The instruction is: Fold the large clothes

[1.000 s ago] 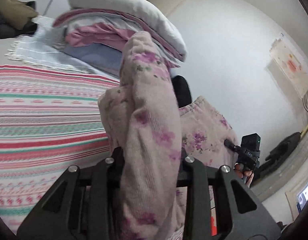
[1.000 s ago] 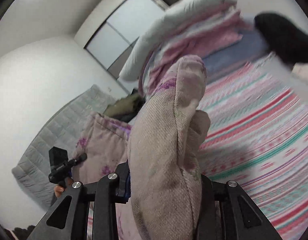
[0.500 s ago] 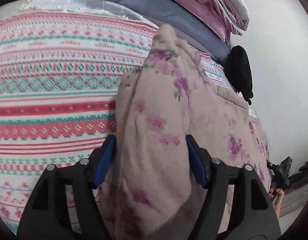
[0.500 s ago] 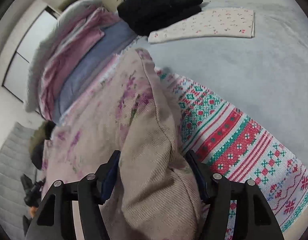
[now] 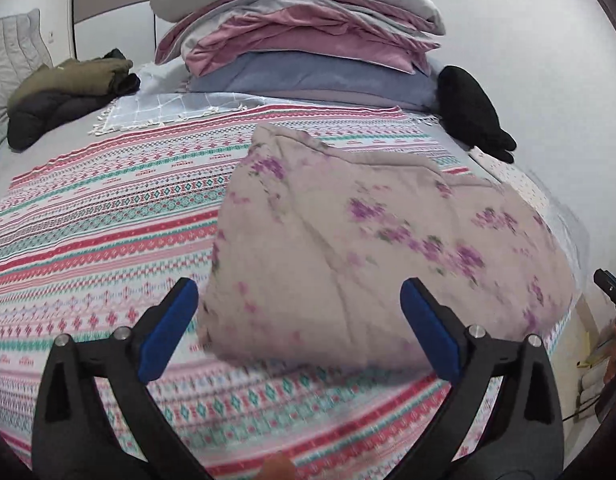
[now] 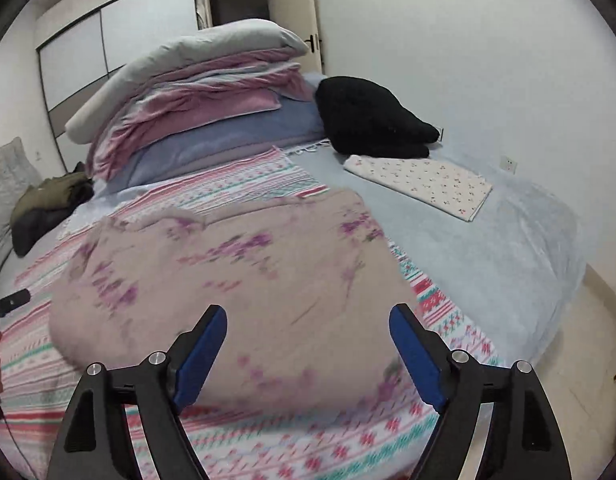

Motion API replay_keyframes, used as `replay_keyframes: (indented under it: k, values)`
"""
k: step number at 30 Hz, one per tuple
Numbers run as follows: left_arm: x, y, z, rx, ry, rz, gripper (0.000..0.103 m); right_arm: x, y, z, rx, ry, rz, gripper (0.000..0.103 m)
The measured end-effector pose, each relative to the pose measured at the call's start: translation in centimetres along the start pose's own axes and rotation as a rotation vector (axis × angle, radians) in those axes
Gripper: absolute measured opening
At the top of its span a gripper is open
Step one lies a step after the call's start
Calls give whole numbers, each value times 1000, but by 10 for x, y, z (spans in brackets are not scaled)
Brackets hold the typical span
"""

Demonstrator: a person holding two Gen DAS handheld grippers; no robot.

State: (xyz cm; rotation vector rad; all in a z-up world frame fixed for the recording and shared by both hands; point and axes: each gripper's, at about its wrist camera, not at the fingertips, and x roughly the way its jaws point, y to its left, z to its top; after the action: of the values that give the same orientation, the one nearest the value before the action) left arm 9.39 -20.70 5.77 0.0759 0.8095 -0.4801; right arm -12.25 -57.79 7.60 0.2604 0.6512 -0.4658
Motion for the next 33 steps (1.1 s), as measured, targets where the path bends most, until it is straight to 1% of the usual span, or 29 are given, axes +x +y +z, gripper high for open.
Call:
replay_keyframes:
  k: [1,2,4,6,7,9,13,16,22,27,33]
  values:
    - [-5,-5,-5,5,4,17,102,-9,8,-9,1,9,-4,86]
    - [-7,-14,-10,9,12,32,102,-8,17,-11,2,16,-8,86]
    - [-14,-25,-26,15,36,45,102,-19,32,-28,-5,33,-24,86]
    - [-16,-35,-44,19,73,48,102,-23,41,-42,-12,35,-49,86]
    - [-17,-40,-51,20,85,51,102,-29,49,-51,-17,32,-78,86]
    - [-22,-51,-64,35,98,57,102,-38,55,-66,-22,31,-116,86]
    - [-32,-74,-82,81,110,37,102,-46,66,-87,-11,69,-137,86]
    - [-37,-87,-87,106,103,37,102,-47,73,-96,-30,102,-153,86]
    - [-40,-98,-88,121,104,30,102,-48,80,-103,-64,105,-169,86]
    - [-37,-100,-90,119,117,34,102,-44,80,-104,-56,114,-160,86]
    - [-34,-105,-91,127,134,18,102,-38,81,-104,-65,124,-152,86]
